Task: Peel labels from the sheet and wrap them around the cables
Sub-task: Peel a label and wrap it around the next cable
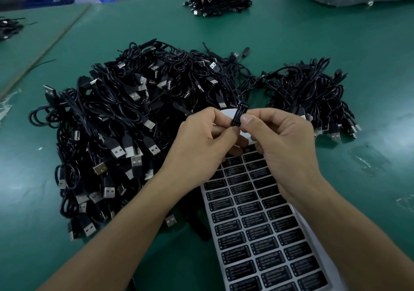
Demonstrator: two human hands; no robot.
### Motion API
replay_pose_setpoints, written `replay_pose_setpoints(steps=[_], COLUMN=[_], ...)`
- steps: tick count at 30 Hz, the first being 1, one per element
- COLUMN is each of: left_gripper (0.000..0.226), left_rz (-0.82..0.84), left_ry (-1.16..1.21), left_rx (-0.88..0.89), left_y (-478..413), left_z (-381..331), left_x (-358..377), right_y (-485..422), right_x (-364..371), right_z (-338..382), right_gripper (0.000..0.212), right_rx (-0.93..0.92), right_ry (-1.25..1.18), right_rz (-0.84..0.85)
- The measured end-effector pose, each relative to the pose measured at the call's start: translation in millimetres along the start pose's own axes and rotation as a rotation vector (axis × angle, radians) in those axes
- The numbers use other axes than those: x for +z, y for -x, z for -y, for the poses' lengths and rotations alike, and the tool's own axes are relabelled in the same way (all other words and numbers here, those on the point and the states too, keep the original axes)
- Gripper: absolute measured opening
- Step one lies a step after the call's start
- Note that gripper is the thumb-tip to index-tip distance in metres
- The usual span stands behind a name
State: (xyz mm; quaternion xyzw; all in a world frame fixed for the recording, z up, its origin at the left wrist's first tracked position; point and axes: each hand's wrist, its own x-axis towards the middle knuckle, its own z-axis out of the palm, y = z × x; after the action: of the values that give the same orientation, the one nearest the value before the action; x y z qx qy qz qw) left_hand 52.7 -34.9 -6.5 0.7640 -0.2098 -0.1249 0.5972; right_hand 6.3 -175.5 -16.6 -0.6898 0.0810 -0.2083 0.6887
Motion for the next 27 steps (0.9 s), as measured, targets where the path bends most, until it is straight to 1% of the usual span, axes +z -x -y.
replay_pose_setpoints(steps=[14,23,27], left_gripper=[0.009,0.009,0.008], left_rz=[0.0,0.001,0.007], left_ry=[-0.009,-0.003,0.002], left_rx=[0.001,-0.003,-0.004], left_y=[0.1,0.2,0.8], left_z=[-0.4,-0.2,-0.6], left_x=[-0.3,0.2,0.1], right_y=[-1.1,-0.7,-0.9], right_x=[0.1,0.9,0.6], right_z=[-2.1,-2.0,-2.2], right_gripper=[0.009,0.014,0.012], right_rx=[-0.047,-0.077,-0.067], right_ry=[0.043,0.049,0.058], right_rz=[-0.014,-0.012,-0.016])
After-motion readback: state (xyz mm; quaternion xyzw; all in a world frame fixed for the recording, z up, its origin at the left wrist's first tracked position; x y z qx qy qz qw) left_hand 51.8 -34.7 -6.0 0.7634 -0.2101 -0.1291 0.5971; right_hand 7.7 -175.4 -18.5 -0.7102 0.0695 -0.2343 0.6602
